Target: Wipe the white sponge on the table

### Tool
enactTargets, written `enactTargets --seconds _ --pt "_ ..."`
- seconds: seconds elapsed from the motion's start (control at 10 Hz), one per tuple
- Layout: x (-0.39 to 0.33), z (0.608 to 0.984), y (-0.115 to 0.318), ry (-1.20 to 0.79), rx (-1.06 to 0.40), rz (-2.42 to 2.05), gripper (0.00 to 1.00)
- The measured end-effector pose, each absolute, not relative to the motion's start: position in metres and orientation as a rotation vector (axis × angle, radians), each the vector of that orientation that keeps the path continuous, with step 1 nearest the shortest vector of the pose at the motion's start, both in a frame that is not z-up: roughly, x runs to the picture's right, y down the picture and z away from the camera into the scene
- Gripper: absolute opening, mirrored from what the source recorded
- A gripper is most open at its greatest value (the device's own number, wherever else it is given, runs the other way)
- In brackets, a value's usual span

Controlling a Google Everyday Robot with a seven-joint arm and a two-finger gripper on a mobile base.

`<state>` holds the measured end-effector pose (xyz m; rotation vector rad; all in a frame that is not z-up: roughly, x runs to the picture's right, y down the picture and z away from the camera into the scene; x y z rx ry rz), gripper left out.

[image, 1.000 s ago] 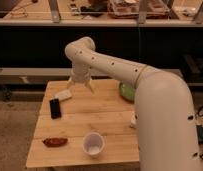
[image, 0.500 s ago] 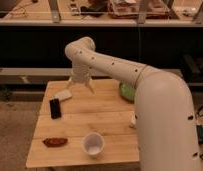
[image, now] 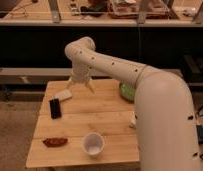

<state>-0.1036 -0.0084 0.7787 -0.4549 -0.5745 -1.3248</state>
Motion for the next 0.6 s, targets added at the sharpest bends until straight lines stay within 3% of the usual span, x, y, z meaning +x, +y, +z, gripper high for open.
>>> enactTargets --seconds 0.6 --pt "-0.096 0.791 -0.015 -0.471 -0.563 -0.961 0.80"
